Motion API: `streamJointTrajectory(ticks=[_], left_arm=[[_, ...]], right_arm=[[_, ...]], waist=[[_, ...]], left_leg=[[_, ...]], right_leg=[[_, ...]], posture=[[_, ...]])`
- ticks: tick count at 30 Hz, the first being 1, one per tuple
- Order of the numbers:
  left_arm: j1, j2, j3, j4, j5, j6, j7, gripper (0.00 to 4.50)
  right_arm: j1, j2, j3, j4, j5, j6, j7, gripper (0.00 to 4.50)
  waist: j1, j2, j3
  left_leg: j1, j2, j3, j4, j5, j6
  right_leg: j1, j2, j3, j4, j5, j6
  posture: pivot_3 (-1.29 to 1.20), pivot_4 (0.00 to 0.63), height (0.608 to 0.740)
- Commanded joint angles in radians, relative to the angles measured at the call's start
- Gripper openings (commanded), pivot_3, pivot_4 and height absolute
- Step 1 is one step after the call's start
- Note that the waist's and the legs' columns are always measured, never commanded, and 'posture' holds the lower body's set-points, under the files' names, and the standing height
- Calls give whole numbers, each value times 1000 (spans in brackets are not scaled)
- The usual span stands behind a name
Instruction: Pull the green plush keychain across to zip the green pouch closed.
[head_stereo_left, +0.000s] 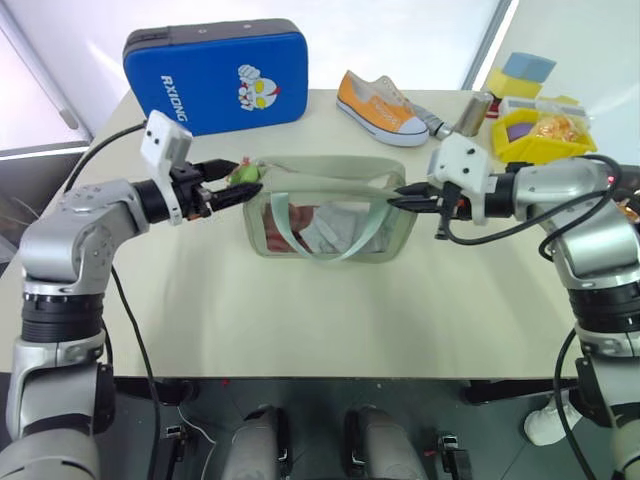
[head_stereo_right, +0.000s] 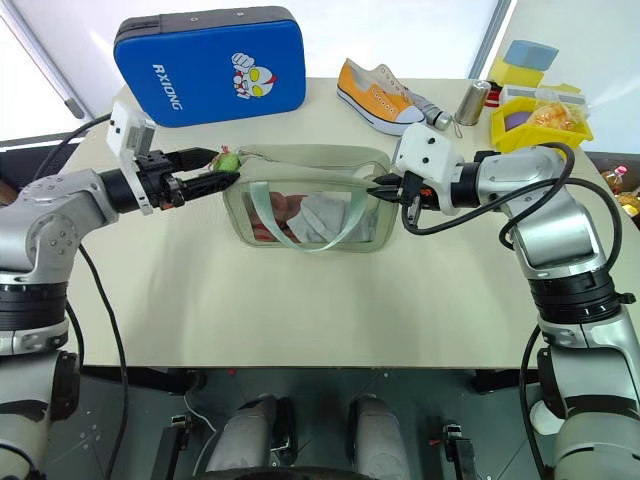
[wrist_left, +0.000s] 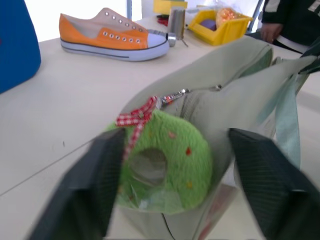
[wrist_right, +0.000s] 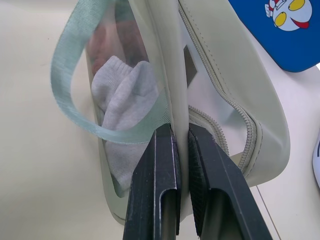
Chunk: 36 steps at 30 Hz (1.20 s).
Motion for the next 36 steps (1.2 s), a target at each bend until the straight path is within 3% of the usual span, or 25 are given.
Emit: streamJointTrajectory(ticks=[1,3,4,16,21,36], left_arm=[[-17,11,36,-13,-20,2,-3,1206],[-7,14,32,-19,-18,1,-8,141],[-5,15,30,-22,-16,0,-10,59],[-7,38,29,-42,-13,-2,-19,59],[-7,35,14,-31,9,-3,2,2149],[19,18,-3,-22,16,-8,10,2149]], right_arm=[[-10,-5,-15,-18,5,-18,-4,208],[-12,-3,-15,-16,5,-20,-4,208],[-14,-2,-16,-13,5,-21,-5,208],[-17,1,-20,-3,5,-24,-16,208],[-17,2,-19,-2,7,-18,-18,208],[-30,6,-17,-3,3,-15,-30,208]], waist=[[0,0,0],[0,0,0],[0,0,0],[0,0,0],[0,0,0],[0,0,0]], left_leg=[[0,0,0,0,0,0],[0,0,0,0,0,0],[0,0,0,0,0,0],[0,0,0,0,0,0],[0,0,0,0,0,0],[0,0,0,0,0,0]], right_leg=[[0,0,0,0,0,0],[0,0,0,0,0,0],[0,0,0,0,0,0],[0,0,0,0,0,0],[0,0,0,0,0,0],[0,0,0,0,0,0]], posture=[[0,150,740],[0,150,740],[0,150,740],[0,150,740],[0,150,740],[0,150,740]])
